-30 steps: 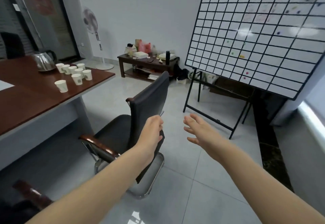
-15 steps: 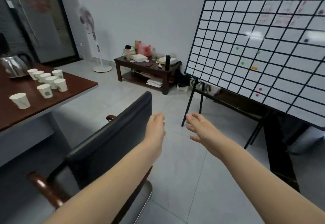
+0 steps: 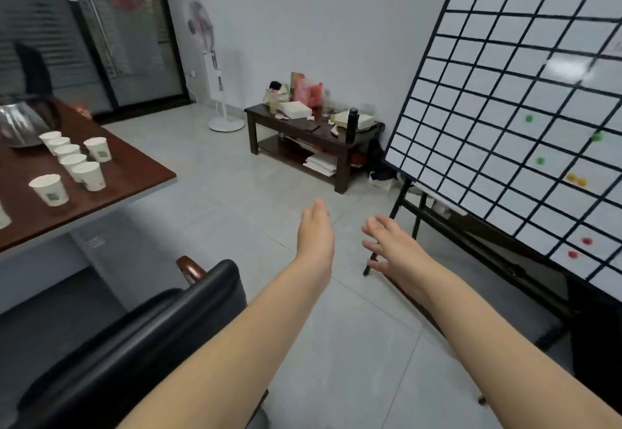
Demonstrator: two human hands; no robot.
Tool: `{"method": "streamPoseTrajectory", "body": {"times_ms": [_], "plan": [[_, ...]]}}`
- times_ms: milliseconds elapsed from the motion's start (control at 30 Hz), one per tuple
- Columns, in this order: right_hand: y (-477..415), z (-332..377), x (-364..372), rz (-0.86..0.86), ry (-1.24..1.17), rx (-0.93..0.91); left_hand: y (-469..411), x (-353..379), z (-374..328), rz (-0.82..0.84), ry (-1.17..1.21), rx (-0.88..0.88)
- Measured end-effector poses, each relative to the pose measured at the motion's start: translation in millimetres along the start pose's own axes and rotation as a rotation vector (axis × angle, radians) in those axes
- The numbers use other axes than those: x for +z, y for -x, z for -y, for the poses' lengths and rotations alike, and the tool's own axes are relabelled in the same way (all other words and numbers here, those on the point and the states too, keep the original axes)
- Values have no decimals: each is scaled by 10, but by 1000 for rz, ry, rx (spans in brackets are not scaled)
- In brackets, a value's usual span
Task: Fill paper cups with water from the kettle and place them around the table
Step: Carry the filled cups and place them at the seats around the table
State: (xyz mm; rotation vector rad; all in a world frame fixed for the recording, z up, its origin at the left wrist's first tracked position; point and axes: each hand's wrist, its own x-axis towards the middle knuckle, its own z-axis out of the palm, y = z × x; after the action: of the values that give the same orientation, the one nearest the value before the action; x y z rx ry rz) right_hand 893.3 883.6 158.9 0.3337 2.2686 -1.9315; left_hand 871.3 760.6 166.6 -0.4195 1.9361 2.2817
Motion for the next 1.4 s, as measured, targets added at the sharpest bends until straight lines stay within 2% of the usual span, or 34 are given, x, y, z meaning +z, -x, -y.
{"method": "streamPoseTrajectory", "body": {"times_ms": [200, 367, 533, 700, 900, 1133, 1400], "plan": [[-1492, 262, -261, 33, 21, 5, -1415, 593, -236, -85, 56, 30], [-2651, 671, -325, 84, 59, -27, -2549, 797, -534, -174, 56, 33], [-3555, 1015, -259, 118, 41, -63, -3357, 756, -809, -244, 34, 80], [-4458, 1200, -3, 243, 41, -113, -4133, 583, -939, -343, 24, 95], [-5799, 1304, 503, 418, 58, -112, -5205, 232, -941, -521, 28, 94], [-7301, 1816, 1381, 692, 120, -104, -6260, -347, -1388, -801, 49, 144], [-7889, 2160, 2891, 1046, 239, -136, -6699, -1351, -1623, -1148, 69, 153]]}}
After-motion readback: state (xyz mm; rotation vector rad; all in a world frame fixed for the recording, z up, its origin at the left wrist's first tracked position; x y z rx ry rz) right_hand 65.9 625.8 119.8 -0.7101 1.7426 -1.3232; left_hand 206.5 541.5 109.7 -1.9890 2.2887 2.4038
